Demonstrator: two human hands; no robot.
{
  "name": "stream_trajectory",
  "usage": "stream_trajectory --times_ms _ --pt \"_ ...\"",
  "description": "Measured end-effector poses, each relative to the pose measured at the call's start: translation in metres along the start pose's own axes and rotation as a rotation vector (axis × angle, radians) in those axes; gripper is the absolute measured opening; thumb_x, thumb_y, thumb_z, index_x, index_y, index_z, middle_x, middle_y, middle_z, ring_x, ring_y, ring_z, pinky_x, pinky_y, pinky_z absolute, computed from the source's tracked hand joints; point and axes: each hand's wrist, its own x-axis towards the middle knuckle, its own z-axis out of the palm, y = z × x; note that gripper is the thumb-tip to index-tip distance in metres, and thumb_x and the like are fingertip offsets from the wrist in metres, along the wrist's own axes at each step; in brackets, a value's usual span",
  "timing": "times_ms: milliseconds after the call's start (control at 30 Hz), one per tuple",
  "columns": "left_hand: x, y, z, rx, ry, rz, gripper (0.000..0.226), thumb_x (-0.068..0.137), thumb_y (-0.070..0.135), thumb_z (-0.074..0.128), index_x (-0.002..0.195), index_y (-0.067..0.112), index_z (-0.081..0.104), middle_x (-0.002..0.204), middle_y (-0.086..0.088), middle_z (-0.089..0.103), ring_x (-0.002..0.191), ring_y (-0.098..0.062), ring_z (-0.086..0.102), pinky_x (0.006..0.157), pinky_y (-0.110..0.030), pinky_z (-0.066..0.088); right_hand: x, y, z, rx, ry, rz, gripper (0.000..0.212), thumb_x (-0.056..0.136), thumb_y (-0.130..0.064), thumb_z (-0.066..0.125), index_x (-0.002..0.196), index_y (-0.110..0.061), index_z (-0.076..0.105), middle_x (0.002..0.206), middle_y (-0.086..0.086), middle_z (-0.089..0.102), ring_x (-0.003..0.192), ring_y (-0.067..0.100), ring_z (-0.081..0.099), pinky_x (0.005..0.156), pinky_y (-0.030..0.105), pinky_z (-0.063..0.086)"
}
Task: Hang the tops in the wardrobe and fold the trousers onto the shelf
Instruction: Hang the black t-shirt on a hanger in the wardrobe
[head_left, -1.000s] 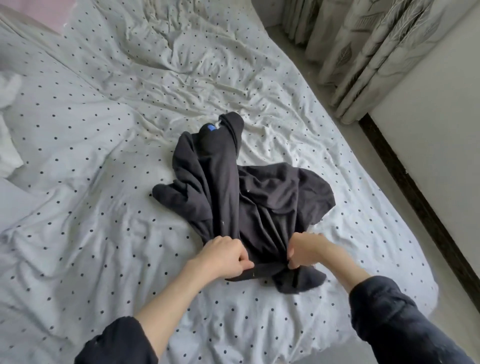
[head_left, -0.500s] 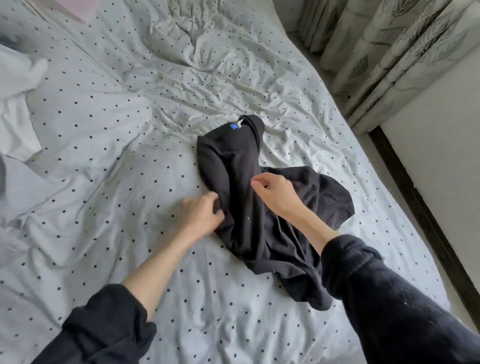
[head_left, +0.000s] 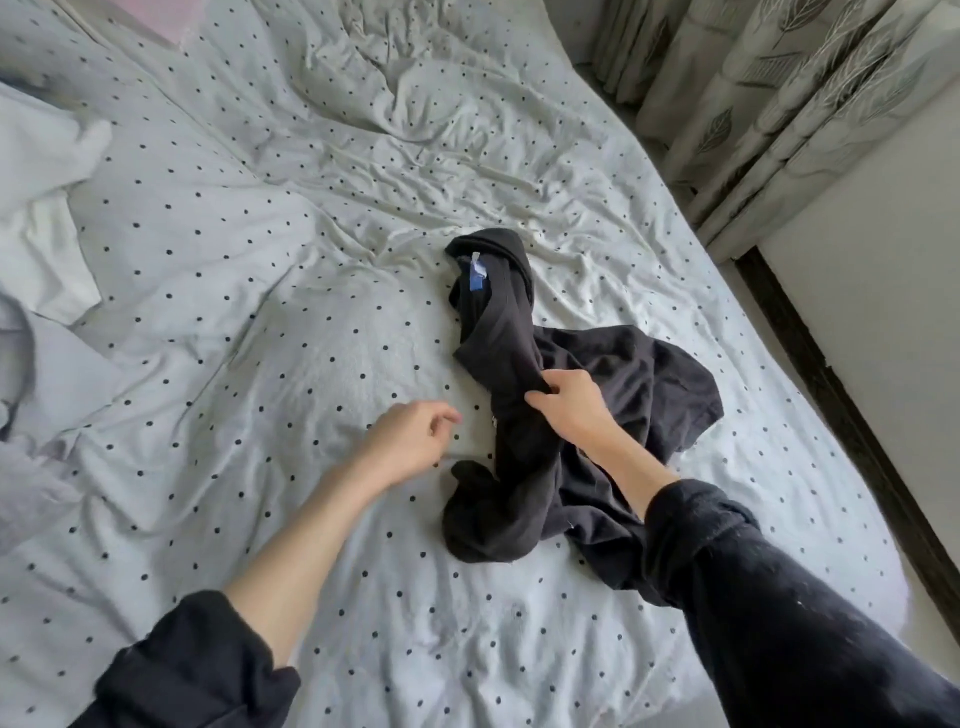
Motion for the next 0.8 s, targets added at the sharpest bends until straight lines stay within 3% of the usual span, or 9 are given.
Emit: stream_trajectory --times_ms 133,233,300,367,433,500,633,700,800 --pt "0.019 0.002 -0.002 -0.009 0.246 0.122 0.049 0.095 0.009 0.044 0.142 0.020 0.037 0.140 -0.004 0.042 0.126 -0.021 0.044 0.103 -0.036 0.038 -0.038 0.037 -0.034 0.065 -0.227 0.088 0.014 0.083 0.001 0.059 0.091 0.002 0.071 0.082 0.012 0.068 0.079 0.016 0.059 0.078 0.030 0.049" --pt "0.032 0.025 0.009 0.100 0.313 0.323 0.059 0.092 0.006 0.049 0.146 0.023 0.031 0.152 -0.006 0.026 0.139 -0.025 0.024 0.111 -0.039 0.029 -0.064 0.065 -0.062 -0.099 -0.241 0.238 0.023 0.077 0.003 0.058 0.058 -0.001 0.048 0.062 0.004 0.043 0.062 0.014 0.040 0.052 0.022 0.030" --pt "0.039 0.040 0.022 0.235 0.228 0.437 0.064 0.092 0.006 0.051 0.147 0.027 0.028 0.157 -0.005 0.015 0.144 -0.027 0.011 0.115 -0.043 0.023 -0.072 0.077 -0.074 -0.230 -0.212 0.340 0.035 0.078 -0.001 0.055 0.057 -0.011 0.030 0.058 0.001 0.032 0.055 0.014 0.029 0.048 0.024 0.021" --pt "0.046 0.052 0.039 0.369 0.107 0.487 0.064 0.093 0.010 0.049 0.148 0.033 0.024 0.159 0.000 0.005 0.146 -0.027 -0.003 0.117 -0.044 0.015 -0.076 0.089 -0.079 -0.285 -0.139 0.378 0.024 0.081 -0.008 0.050 0.062 -0.012 0.037 0.065 0.003 0.041 0.061 0.020 0.040 0.056 0.029 0.028" --pt "0.051 0.059 0.051 0.483 0.053 0.483 0.058 0.095 0.013 0.047 0.146 0.035 0.029 0.159 0.002 0.004 0.145 -0.028 -0.012 0.118 -0.044 0.005 -0.077 0.090 -0.076 -0.211 -0.025 0.335 0.014 0.087 -0.024 0.050 0.093 -0.017 0.061 0.094 0.003 0.060 0.091 0.024 0.056 0.079 0.033 0.044" --pt "0.053 0.062 0.057 0.543 0.109 0.493 0.049 0.094 0.016 0.048 0.140 0.033 0.042 0.157 0.000 0.016 0.145 -0.031 -0.008 0.117 -0.044 0.001 -0.072 0.083 -0.063 -0.093 0.106 0.300 0.046 0.090 -0.051 0.046 0.126 -0.024 0.052 0.121 -0.001 0.057 0.114 0.021 0.052 0.101 0.043 0.038" --pt "0.053 0.067 0.058 0.559 0.201 0.489 0.041 0.095 0.016 0.047 0.135 0.028 0.050 0.148 0.002 0.035 0.142 -0.032 0.009 0.112 -0.042 0.008 -0.053 0.066 -0.024 -0.358 0.177 0.354 0.074 0.083 -0.075 0.031 0.126 -0.018 0.050 0.127 0.004 0.051 0.120 0.028 0.046 0.101 0.051 0.030" --pt "0.052 0.067 0.056 0.554 0.204 0.475 0.047 0.094 0.015 0.046 0.140 0.026 0.042 0.147 0.002 0.037 0.140 -0.031 0.013 0.110 -0.041 0.012 -0.047 0.060 -0.010 -0.449 0.183 0.384 0.062 0.088 -0.064 0.039 0.123 -0.013 0.050 0.128 0.005 0.050 0.122 0.029 0.044 0.100 0.052 0.028" --pt "0.048 0.072 0.055 0.471 0.236 0.492 0.051 0.093 0.014 0.048 0.143 0.021 0.037 0.145 -0.004 0.039 0.137 -0.028 0.024 0.109 -0.042 0.019 -0.053 0.063 -0.013 -0.416 0.239 0.324 0.013 0.091 -0.024 0.043 0.097 -0.015 0.049 0.112 0.006 0.060 0.107 0.030 0.053 0.098 0.046 0.029"
